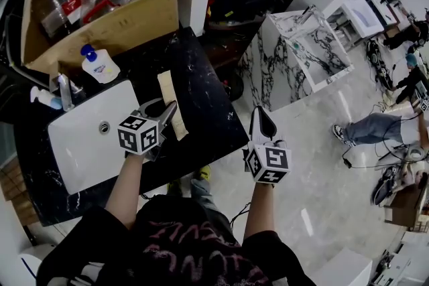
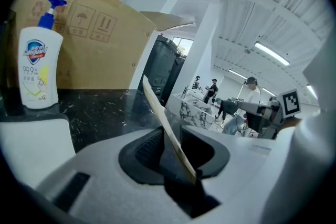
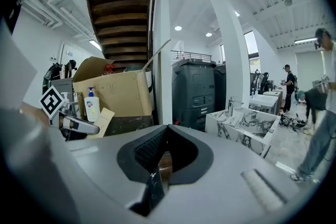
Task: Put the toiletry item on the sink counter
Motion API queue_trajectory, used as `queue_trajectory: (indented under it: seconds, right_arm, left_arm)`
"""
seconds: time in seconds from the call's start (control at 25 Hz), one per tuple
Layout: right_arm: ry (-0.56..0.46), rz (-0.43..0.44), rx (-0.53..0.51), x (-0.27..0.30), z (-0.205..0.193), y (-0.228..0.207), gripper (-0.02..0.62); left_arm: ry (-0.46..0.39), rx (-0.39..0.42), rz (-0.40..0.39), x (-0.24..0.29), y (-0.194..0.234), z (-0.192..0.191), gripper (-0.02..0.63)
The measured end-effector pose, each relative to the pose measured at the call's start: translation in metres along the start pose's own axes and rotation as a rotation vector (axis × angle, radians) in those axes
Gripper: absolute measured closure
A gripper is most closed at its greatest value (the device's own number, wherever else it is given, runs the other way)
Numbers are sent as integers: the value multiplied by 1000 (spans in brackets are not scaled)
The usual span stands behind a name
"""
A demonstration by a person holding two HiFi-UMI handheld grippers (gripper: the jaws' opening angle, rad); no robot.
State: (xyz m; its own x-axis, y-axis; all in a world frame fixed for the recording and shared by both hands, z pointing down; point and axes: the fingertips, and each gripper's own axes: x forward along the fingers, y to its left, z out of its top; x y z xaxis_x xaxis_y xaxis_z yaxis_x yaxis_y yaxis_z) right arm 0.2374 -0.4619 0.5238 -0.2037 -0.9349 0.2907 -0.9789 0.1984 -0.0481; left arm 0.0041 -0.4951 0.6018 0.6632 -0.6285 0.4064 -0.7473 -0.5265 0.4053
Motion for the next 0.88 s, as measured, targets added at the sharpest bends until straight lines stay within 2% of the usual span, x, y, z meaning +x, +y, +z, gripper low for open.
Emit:
queue_trajectory:
  seconds: [0.2,0.48,0.88]
  right_arm:
    - [7,-7,1,2,-2,-5,591]
    - [8,-13,8,3,-4,-12,591]
    - [-9,10,6,1,2,1,591]
  left_arm:
    - [12,20,18,5,6,-1,480]
    - [24,40,39,7,10,-2,469]
    - [-4,85,63,-11,9,9,463]
